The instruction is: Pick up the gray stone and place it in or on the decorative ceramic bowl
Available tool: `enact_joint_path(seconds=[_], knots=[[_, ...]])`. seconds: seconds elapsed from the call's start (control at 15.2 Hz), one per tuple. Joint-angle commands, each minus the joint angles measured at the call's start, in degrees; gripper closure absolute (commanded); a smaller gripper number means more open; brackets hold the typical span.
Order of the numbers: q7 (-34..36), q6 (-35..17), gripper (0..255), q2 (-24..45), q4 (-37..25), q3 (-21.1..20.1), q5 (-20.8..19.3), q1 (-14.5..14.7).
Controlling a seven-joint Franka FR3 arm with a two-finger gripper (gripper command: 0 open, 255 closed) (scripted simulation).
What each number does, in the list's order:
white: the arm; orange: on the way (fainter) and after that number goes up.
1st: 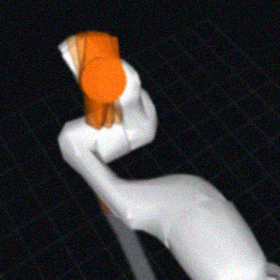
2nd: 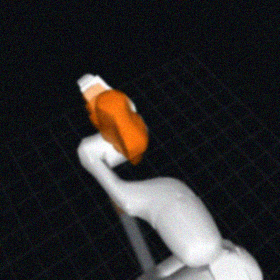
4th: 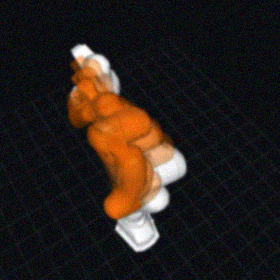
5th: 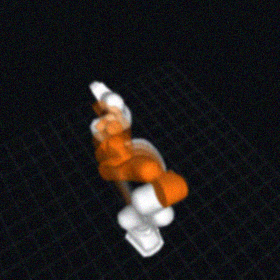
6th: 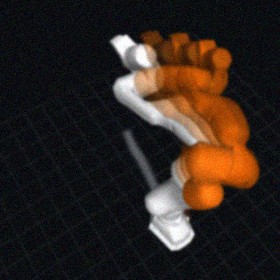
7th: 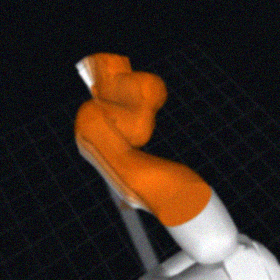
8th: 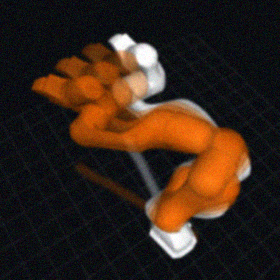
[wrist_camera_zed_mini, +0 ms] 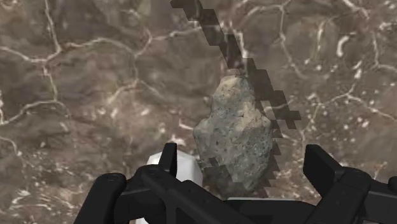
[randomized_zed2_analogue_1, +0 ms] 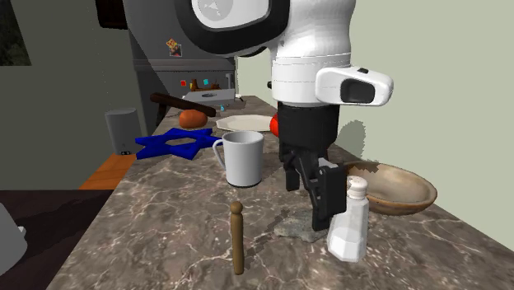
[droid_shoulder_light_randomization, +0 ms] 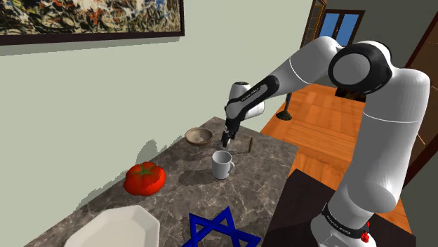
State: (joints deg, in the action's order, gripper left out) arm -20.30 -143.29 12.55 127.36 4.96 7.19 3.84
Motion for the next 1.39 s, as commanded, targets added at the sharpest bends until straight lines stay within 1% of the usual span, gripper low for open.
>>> enact_joint_path(seconds=[0.0,0.26,0.73,0.79,1.32], knots=[[-0.3,-1.5,0,1.4,0.0,-0.2,0.4,0.0],[-0.7,-3.8,0,3.8,0.0,-0.5,1.0,-0.1],[-0.7,-3.8,0,3.8,0.0,-0.5,1.0,-0.1],[-0.7,-3.8,255,3.8,0.0,-0.5,1.0,-0.1],[-0.7,-3.8,255,3.8,-0.1,-0.5,1.0,-0.1]])
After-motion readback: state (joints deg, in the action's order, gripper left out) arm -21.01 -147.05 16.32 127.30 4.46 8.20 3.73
